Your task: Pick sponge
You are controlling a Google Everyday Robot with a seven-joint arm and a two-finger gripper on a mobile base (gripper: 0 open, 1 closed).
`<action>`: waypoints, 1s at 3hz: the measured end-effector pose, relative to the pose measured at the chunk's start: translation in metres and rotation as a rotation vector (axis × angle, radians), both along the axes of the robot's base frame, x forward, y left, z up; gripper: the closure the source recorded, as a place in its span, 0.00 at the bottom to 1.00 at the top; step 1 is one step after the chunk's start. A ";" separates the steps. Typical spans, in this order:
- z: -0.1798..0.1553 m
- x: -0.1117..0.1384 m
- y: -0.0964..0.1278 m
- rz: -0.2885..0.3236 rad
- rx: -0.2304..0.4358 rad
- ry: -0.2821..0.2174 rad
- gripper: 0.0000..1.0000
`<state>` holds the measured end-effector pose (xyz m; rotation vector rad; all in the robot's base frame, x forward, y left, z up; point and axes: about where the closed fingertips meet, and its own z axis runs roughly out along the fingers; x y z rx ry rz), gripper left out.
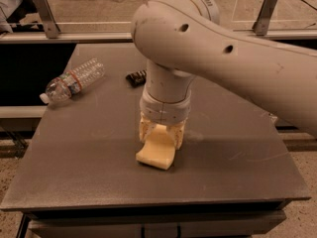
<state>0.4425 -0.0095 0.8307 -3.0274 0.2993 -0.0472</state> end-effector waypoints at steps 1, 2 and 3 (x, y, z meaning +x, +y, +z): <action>0.032 -0.008 -0.021 0.003 0.049 -0.052 1.00; 0.074 -0.019 -0.059 -0.010 0.132 -0.115 1.00; 0.076 -0.021 -0.059 0.000 0.135 -0.121 1.00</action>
Offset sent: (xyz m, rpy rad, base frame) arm -0.0323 -0.1059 0.1206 0.2276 -0.1756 -0.0322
